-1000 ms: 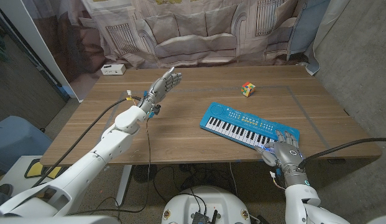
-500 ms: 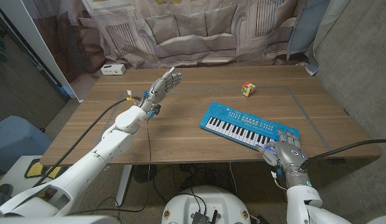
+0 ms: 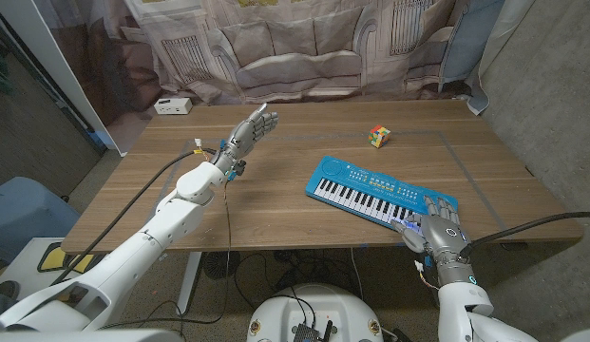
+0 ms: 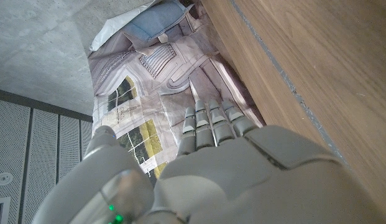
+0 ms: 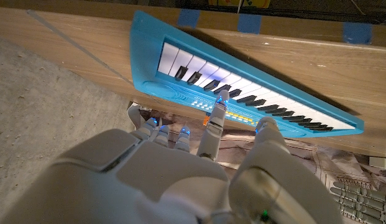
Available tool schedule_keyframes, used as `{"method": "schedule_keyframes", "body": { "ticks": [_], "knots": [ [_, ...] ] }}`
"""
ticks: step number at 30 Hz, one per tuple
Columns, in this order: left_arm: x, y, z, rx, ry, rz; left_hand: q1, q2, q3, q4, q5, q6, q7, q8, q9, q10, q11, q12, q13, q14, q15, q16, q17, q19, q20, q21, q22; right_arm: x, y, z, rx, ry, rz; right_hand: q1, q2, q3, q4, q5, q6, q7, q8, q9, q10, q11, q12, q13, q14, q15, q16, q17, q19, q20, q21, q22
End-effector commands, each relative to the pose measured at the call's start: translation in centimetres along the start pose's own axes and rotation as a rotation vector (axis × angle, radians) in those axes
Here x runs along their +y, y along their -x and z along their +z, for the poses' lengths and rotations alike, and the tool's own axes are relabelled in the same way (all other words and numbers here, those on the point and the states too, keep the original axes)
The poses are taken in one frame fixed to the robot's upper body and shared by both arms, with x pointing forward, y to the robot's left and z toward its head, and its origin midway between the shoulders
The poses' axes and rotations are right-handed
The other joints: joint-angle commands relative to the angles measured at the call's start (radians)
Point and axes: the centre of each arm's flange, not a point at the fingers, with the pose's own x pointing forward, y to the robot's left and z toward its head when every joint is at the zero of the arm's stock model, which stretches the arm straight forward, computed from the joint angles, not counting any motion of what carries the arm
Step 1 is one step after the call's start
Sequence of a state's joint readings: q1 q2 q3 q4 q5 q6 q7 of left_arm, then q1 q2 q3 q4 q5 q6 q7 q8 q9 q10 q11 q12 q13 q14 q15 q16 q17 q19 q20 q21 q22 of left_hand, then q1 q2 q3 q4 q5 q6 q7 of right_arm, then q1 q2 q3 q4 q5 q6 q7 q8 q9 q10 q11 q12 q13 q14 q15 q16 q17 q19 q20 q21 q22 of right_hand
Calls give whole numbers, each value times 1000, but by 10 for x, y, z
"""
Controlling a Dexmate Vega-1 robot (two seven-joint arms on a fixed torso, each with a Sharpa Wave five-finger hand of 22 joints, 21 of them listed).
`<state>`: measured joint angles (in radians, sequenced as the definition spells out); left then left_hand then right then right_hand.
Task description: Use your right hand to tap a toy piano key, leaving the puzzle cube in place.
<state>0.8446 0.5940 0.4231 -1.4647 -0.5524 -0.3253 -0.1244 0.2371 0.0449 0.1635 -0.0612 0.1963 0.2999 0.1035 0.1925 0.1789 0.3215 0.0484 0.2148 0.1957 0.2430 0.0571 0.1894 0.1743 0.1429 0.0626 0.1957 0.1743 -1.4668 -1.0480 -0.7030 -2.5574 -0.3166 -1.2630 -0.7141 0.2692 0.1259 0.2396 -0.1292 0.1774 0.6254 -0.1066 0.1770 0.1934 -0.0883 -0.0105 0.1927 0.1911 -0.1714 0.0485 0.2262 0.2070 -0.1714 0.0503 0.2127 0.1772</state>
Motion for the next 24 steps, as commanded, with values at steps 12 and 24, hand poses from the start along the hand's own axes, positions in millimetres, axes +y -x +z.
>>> {"method": "schedule_keyframes", "body": {
  "ticks": [12,24],
  "knots": [
    [2,-1,1,-6,2,-2,2,15,4,-7,-3,10,-3,-1,2,8,-2,-2,3,10,1,-1,5,-1,7,0,4,-5,1,0,20,-5,-14,7,-14,11,-3,4,-274,30,-15,4,-70,45,-4,5,-158,13,-13,6,-57,6,-7,3],
    [1,1,0,-8,7,0,4,18,6,-8,-3,12,-2,-1,2,9,0,-2,3,11,2,-1,5,-2,10,-1,4,-7,3,-1,17,-13,-32,11,-18,17,-6,6,-496,46,-15,1,-89,49,3,6,-167,12,-16,6,-37,-24,-3,2]
  ]
}}
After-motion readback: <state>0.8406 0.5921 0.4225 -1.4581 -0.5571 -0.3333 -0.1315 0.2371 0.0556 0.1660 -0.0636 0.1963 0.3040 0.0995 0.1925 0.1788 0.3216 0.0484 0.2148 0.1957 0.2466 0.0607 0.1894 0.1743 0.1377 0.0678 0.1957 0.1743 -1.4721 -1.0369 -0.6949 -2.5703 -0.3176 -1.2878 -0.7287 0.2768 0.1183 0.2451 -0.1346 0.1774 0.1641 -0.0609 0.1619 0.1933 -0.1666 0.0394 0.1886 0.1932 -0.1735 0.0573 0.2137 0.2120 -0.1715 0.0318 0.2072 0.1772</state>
